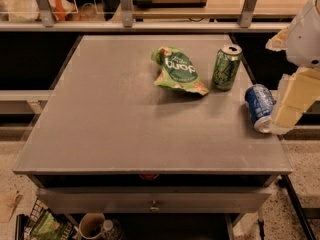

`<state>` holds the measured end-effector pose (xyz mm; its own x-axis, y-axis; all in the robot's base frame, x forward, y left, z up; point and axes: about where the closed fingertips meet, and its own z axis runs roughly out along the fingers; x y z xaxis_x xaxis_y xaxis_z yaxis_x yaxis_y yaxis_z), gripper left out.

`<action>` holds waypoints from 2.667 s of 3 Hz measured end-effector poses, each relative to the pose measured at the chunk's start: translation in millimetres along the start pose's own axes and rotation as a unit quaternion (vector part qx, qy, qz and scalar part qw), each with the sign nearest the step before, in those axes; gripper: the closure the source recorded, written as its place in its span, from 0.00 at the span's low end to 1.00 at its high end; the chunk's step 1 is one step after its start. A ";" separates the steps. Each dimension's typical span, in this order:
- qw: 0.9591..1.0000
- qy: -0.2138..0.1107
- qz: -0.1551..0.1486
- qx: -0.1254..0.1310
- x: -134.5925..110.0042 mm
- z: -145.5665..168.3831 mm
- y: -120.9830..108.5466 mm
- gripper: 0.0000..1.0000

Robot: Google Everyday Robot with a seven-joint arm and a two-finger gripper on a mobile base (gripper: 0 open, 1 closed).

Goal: Place pepsi can upright

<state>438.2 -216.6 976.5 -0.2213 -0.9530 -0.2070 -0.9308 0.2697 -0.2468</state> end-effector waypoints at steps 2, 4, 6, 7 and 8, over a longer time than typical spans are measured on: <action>0.999 0.000 0.050 0.015 6.3 -0.1 -6.5 0.00; 0.963 0.018 0.260 0.063 50.4 4.4 -37.4 0.00; 0.902 0.060 0.427 0.023 86.6 32.5 -65.5 0.00; 0.874 0.055 0.483 -0.002 97.4 52.8 -69.1 0.00; 0.871 0.053 0.489 -0.003 96.8 55.6 -70.3 0.00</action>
Offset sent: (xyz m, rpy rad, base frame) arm 0.0199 -0.0402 -0.0042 0.1055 -0.0437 -0.4656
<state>498.3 -320.1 921.2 -0.9342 -0.2763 -0.2258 -0.2844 0.9587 0.0032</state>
